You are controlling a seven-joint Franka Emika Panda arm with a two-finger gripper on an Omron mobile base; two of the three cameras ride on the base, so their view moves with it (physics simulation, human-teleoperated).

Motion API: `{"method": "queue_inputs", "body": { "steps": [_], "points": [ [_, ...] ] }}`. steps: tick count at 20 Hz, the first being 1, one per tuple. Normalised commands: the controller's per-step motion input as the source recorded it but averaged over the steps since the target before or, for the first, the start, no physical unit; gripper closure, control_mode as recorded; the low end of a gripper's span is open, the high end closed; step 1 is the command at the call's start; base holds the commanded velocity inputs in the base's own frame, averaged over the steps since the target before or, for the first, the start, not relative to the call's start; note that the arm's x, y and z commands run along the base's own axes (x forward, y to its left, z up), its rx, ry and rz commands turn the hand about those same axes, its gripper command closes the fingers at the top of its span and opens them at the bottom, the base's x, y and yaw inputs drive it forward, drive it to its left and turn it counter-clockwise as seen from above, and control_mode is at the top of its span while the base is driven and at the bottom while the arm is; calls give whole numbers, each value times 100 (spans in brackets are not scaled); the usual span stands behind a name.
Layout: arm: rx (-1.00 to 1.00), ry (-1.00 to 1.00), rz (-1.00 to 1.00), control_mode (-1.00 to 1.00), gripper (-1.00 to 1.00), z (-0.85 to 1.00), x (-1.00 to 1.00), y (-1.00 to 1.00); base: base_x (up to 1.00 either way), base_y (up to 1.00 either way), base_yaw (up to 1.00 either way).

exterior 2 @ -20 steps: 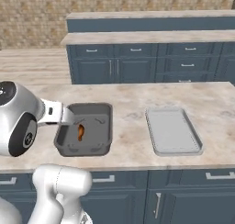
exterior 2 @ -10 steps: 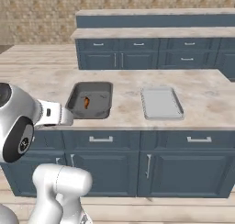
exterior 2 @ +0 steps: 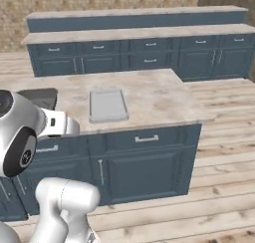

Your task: Place one eggplant and one chicken drumstick in each tupperware on the nearby counter, to pack two identical lunches.

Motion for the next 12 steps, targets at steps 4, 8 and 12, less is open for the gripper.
{"method": "queue_inputs", "body": {
  "steps": [4,8,12],
  "points": [
    [0,0,0,100,-100,0,0,0,0,-100,-47],
    [0,0,0,100,-100,0,0,0,0,-100,-43],
    [0,0,0,100,-100,0,0,0,0,-100,-35]
  ]
}}
